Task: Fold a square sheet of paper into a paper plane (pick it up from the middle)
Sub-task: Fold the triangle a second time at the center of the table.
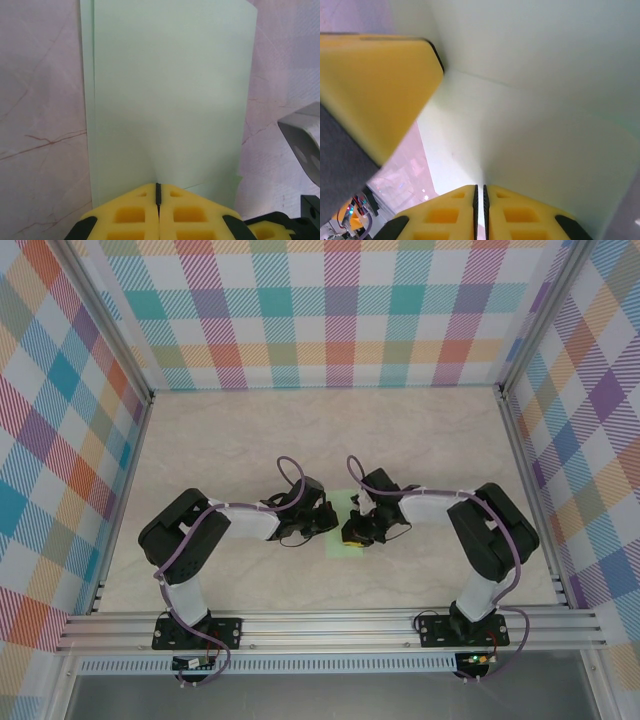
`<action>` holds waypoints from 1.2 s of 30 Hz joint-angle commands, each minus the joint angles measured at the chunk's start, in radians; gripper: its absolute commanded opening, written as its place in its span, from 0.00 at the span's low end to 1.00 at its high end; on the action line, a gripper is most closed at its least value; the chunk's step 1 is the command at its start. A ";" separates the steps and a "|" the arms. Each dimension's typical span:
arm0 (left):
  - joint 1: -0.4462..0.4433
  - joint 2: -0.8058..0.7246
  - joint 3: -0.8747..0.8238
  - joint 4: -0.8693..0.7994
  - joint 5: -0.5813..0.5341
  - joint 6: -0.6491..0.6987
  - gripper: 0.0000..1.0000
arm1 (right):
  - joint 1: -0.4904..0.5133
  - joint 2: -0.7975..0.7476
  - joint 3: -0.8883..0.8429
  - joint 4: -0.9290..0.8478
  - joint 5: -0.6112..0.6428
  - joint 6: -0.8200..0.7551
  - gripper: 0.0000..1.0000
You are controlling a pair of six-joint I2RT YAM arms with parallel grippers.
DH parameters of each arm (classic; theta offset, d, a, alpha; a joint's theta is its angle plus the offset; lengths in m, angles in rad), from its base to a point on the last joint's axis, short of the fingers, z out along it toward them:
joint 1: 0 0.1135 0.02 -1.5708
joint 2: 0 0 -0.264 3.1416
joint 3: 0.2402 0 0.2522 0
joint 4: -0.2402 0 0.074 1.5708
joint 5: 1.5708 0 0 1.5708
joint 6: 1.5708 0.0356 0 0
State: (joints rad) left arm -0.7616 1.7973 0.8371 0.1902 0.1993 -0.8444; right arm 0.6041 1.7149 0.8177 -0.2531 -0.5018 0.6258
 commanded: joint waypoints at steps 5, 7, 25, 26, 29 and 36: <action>-0.010 0.042 -0.012 -0.049 -0.038 -0.002 0.05 | -0.022 -0.052 -0.088 0.007 -0.016 0.018 0.13; -0.009 0.043 -0.012 -0.050 -0.041 -0.002 0.05 | -0.024 -0.055 -0.107 0.014 -0.021 0.017 0.12; -0.009 0.043 -0.012 -0.059 -0.046 -0.005 0.05 | -0.107 -0.143 -0.256 0.032 -0.053 0.004 0.12; -0.010 0.043 -0.011 -0.060 -0.046 -0.005 0.05 | -0.113 -0.149 -0.259 0.031 -0.060 0.003 0.12; -0.008 0.043 -0.008 -0.060 -0.045 -0.005 0.05 | -0.124 -0.183 -0.251 0.023 -0.078 0.003 0.12; -0.009 0.046 -0.001 -0.056 -0.036 -0.005 0.05 | -0.122 -0.198 -0.162 0.067 -0.138 0.030 0.13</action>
State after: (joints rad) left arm -0.7616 1.8000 0.8371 0.1932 0.1993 -0.8478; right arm 0.4847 1.5047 0.6018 -0.2028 -0.5922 0.6445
